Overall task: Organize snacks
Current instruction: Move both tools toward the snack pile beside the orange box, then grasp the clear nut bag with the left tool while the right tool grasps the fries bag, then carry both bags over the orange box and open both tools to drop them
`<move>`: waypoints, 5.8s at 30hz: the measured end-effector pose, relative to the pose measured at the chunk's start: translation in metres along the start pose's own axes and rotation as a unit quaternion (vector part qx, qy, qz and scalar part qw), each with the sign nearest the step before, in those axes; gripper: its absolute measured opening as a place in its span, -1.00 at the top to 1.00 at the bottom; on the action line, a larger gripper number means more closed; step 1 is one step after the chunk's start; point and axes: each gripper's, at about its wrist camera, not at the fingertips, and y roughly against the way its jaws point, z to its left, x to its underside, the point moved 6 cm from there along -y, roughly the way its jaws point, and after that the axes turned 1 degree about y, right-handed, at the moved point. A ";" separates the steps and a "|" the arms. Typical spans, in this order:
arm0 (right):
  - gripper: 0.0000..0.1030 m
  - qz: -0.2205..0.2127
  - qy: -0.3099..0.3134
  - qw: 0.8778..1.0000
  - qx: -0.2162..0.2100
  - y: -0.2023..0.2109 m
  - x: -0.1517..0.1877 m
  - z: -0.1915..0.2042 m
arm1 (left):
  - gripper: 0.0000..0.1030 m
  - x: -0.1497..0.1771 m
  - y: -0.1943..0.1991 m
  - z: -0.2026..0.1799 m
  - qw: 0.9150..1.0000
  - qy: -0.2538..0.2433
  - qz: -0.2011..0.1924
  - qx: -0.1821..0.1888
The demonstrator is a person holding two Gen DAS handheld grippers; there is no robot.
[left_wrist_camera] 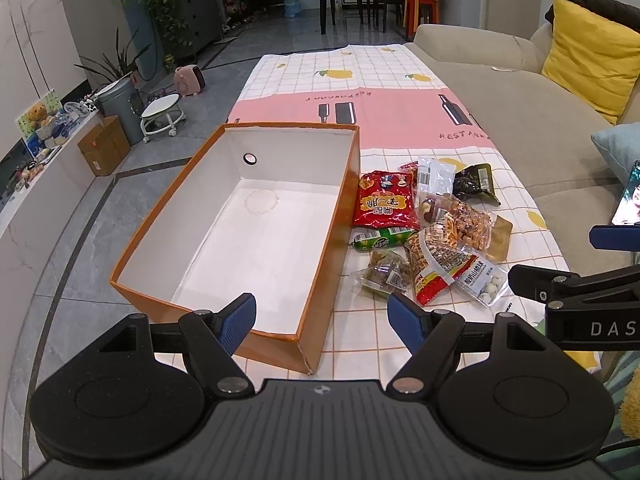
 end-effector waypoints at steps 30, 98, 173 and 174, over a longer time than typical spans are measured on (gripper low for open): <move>-0.25 0.037 -0.021 0.998 -0.044 -0.073 -0.002 -0.024 | 0.16 -0.016 -0.088 -0.056 0.984 -0.127 0.055 0.109; 0.68 0.053 -0.096 0.988 -0.112 -0.128 -0.004 -0.053 | 0.07 -0.013 -0.146 -0.086 0.975 -0.213 0.056 0.029; 0.67 0.189 0.211 0.942 -0.178 -0.192 -0.052 0.207 | 0.05 -0.016 -0.177 0.123 0.961 -0.147 0.234 0.014; 0.67 0.189 0.211 0.942 -0.179 -0.194 -0.053 0.207 | 0.04 -0.016 -0.177 0.123 0.961 -0.146 0.235 0.013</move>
